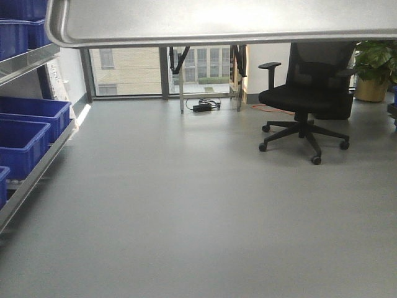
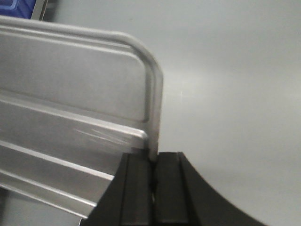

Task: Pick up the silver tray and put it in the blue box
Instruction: 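Carry the tray in both grippers while the base turns away, then carry the tray in both grippers while driving toward the bin rack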

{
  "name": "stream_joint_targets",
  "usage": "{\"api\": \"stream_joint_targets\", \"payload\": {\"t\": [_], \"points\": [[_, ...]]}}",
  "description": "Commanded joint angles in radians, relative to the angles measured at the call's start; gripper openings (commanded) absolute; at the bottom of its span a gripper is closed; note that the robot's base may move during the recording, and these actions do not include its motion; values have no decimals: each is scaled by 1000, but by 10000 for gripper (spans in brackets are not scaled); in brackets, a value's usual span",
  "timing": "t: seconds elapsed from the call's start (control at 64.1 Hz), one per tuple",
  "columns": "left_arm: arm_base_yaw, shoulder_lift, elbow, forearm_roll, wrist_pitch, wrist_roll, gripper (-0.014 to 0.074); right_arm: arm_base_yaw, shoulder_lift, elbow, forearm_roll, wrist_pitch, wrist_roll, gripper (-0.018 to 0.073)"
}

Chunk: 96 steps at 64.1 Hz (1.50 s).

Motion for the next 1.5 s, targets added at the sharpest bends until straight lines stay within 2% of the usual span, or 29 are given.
{"api": "stream_joint_targets", "payload": {"t": [0.0, 1.483], "points": [[-5, -21, -25, 49, 6, 17, -104, -5, -18, -30, -71, -42, -9, 57], [-5, -19, -25, 45, 6, 17, -104, -5, -11, -30, -71, -44, -9, 57]]}}
